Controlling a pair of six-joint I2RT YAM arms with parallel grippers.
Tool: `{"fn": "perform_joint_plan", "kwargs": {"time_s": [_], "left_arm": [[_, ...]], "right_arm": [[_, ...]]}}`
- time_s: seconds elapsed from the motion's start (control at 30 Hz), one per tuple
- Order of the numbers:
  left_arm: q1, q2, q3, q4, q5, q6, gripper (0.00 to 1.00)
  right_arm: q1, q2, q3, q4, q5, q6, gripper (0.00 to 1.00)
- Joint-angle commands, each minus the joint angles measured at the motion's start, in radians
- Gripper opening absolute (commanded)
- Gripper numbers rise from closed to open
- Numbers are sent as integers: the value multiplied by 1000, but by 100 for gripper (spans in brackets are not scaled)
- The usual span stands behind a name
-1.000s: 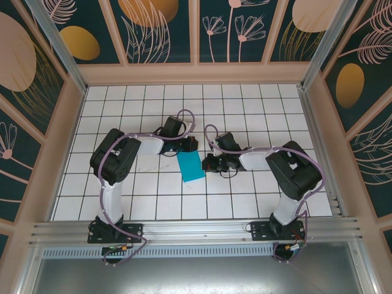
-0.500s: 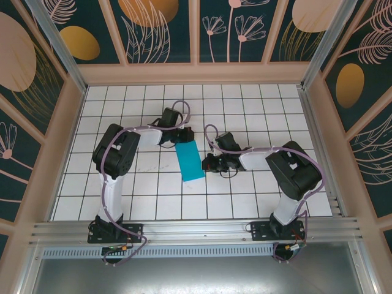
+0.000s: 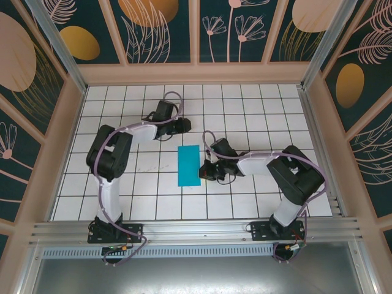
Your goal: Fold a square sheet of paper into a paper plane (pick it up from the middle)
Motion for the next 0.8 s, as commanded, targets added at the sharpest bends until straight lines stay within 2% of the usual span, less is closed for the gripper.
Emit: {"fn": "perform_joint_plan", "kwargs": {"time_s": [0.0, 0.07, 0.13, 0.33, 0.47, 0.6, 0.77], "left_arm": [[5, -169, -82, -17, -101, -95, 49], [5, -246, -152, -36, -160, -132, 59], [5, -339, -229, -49, -196, -167, 66], [5, -538, -442, -63, -198, -251, 86], [5, -624, -528, -79, -177, -279, 98], [5, -675, -585, -83, -121, -294, 99], [4, -708, -661, -49, -45, -314, 98]], "right_arm": [[9, -79, 36, -57, 52, 64, 0], [4, -87, 84, -107, 132, 36, 1], [-5, -70, 129, -126, 188, 7, 9], [-25, 95, 291, -113, 204, -37, 24], [-42, 206, 393, -129, 211, -41, 30], [-61, 275, 443, -157, 221, -31, 31], [-76, 283, 428, -186, 288, -11, 31]]}}
